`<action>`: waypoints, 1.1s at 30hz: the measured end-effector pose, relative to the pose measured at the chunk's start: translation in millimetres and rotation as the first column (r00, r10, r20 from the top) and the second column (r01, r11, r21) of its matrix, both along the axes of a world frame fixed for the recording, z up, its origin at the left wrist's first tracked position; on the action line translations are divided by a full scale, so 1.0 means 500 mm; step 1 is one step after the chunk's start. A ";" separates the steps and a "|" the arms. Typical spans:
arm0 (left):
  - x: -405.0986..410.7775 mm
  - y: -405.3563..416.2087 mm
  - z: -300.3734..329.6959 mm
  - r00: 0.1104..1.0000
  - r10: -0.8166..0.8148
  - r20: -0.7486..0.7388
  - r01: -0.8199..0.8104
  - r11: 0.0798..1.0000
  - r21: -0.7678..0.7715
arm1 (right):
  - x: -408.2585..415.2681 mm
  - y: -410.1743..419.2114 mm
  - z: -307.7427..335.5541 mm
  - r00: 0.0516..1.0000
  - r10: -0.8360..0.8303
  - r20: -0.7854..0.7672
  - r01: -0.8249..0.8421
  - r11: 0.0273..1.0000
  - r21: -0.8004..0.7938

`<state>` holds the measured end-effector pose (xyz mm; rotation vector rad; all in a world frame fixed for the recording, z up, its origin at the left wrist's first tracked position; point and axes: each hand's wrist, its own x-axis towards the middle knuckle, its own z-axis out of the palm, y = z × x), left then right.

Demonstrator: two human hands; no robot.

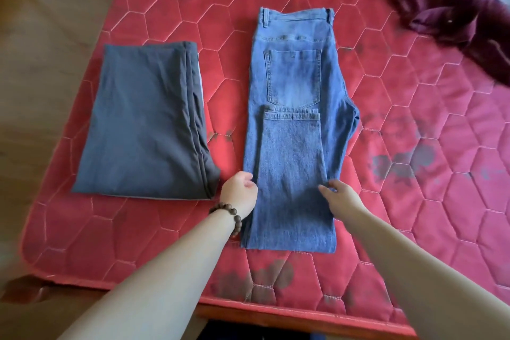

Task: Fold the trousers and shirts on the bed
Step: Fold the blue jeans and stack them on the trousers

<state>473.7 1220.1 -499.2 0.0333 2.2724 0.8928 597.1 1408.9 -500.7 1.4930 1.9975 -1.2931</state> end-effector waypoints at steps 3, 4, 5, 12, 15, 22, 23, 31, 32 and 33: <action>-0.009 0.009 -0.001 0.985 0.062 0.158 -0.063 0.998 0.002 | 0.012 -0.007 0.002 0.999 0.017 0.035 -0.016 0.999 -0.045; -0.009 0.009 0.001 0.982 0.039 0.183 -0.037 0.999 -0.012 | 0.020 -0.013 0.003 0.999 0.023 0.040 -0.021 0.998 -0.055; -0.009 0.006 0.005 0.982 -0.021 0.189 0.027 0.999 -0.029 | 0.028 -0.019 0.005 0.999 0.026 0.041 -0.024 0.998 -0.060; 0.022 -0.032 0.021 0.983 -0.026 0.183 0.021 0.999 0.029 | 0.075 -0.059 0.029 1.000 -0.005 0.019 0.007 0.995 -0.101; 0.037 -0.035 0.029 0.987 0.028 0.160 -0.030 0.999 0.016 | 0.091 -0.066 0.036 1.000 -0.024 -0.007 0.022 0.992 -0.125; 0.069 -0.052 0.027 0.963 -0.134 0.232 0.125 0.991 0.052 | 0.110 -0.074 0.035 0.999 0.032 -0.017 -0.033 0.995 -0.093; 0.075 -0.055 0.030 0.968 -0.097 0.234 0.079 0.993 0.086 | 0.112 -0.075 0.035 0.999 0.029 -0.031 -0.031 0.996 -0.083; 0.123 -0.107 0.021 0.900 0.009 0.435 -0.118 0.967 0.224 | 0.165 -0.099 0.031 1.000 0.024 0.013 -0.021 0.986 -0.163; 0.129 -0.112 0.017 0.892 -0.007 0.452 -0.109 0.967 0.230 | 0.172 -0.103 0.029 0.999 0.028 0.031 -0.022 0.981 -0.190; 0.132 -0.114 0.015 0.887 -0.021 0.461 -0.102 0.966 0.239 | 0.176 -0.106 0.026 0.999 0.029 0.038 -0.021 0.978 -0.208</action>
